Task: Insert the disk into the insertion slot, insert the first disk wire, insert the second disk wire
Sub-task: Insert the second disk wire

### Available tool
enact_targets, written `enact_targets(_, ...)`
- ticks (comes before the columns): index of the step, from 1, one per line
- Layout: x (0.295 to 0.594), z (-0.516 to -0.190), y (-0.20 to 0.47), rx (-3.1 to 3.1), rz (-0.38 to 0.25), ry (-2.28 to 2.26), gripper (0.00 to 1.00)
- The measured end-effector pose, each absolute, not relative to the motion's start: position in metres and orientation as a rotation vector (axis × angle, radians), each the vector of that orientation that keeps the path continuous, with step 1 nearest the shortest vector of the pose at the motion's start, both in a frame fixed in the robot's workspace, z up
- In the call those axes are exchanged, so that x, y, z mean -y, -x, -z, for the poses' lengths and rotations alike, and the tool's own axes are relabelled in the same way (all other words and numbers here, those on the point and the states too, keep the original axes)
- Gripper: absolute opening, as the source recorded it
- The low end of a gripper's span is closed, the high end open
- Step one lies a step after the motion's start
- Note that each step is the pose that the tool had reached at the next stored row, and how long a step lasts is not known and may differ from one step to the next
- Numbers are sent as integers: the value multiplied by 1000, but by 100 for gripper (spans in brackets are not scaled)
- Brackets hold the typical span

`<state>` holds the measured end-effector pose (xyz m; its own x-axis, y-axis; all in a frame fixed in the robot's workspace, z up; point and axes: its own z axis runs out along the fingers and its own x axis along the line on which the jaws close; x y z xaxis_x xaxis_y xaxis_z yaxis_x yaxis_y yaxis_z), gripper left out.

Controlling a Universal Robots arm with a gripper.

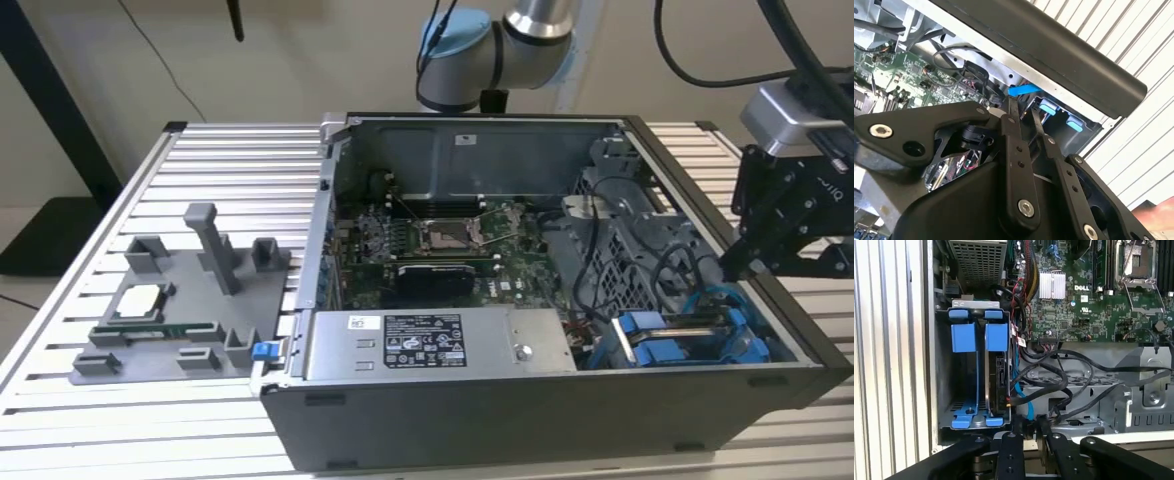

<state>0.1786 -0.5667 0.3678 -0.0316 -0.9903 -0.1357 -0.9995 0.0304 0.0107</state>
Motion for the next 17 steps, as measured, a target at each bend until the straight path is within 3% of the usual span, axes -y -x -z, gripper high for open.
enact_targets(17, 567, -377, -176, -2188, -156, 2121, 0)
